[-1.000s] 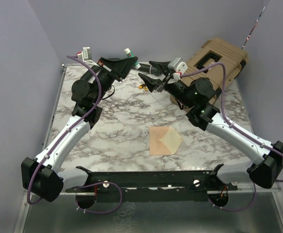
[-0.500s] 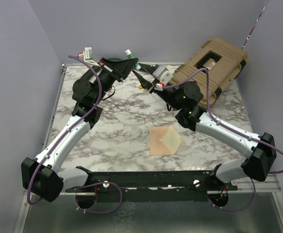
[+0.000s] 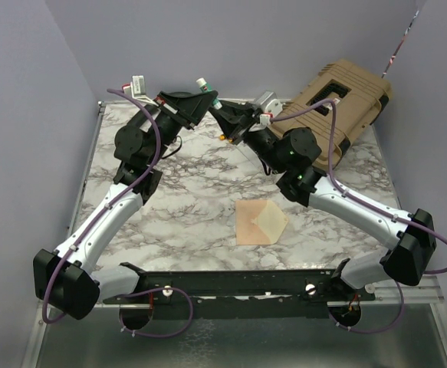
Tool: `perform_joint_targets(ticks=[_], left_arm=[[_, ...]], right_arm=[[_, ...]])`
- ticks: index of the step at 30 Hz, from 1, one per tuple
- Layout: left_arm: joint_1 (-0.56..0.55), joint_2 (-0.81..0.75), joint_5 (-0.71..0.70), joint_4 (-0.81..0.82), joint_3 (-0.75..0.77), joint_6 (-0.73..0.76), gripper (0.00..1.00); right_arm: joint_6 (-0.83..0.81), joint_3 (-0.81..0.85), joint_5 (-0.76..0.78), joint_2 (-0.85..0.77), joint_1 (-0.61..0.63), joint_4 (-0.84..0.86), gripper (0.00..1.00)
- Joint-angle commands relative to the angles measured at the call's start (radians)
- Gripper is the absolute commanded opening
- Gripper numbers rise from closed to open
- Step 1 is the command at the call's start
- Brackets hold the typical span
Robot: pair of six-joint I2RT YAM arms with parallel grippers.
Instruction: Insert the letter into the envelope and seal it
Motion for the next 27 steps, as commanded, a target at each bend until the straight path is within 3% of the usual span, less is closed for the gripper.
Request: perform_joint_targets(ticks=[1, 9, 18, 27], left_arm=[[0.002, -0.028, 0.003, -0.006, -0.028, 0.063, 0.00], [0.003, -0.049, 0.091, 0.039, -0.044, 0.110, 0.00], [0.006, -0.063, 0.166, 0.113, -0.068, 0.119, 0.00], [0.006, -0.055, 0.189, 0.156, -0.065, 0.105, 0.00]], right_arm=[[0.285, 0.025, 0.029, -0.043, 0.000, 0.024, 0.02], [0.754, 0.000, -0.172, -0.123, -0.124, -0.111, 0.01], [1.337, -0.199, -0.304, -0.158, -0.240, 0.162, 0.01], [1.839, -0.295, -0.323, -0.024, -0.248, 0.521, 0.01]])
